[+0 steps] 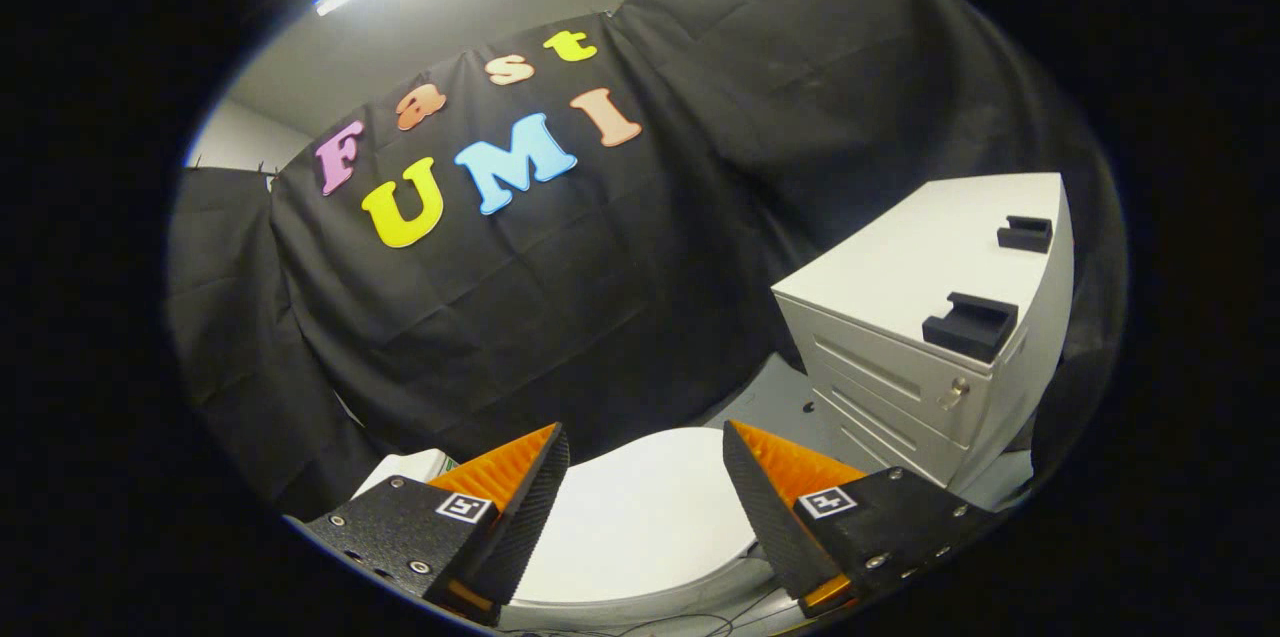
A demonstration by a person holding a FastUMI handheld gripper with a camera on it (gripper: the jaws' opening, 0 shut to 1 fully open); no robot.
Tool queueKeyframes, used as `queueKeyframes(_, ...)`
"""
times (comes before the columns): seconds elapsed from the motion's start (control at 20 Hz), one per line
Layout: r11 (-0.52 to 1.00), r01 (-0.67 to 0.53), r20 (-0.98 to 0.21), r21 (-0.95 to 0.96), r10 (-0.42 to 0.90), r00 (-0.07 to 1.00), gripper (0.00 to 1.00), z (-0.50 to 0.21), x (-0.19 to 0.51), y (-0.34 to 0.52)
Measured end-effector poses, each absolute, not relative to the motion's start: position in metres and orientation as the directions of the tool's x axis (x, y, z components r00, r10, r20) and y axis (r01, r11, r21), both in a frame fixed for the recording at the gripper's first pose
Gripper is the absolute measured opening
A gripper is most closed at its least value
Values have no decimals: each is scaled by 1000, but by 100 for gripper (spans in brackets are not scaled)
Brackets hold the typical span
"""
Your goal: Open the toilet lid.
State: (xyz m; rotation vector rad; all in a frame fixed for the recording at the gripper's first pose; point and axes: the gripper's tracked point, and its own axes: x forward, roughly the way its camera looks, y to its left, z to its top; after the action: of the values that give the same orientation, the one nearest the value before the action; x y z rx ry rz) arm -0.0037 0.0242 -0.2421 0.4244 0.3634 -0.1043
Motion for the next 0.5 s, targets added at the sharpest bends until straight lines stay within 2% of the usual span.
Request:
queueKeyframes(0.25,850,357,-502,388,-130,855,94,-291,-21,1)
queueKeyframes(0.5,763,473,-601,441,-141,787,94,-342,-48,-7)
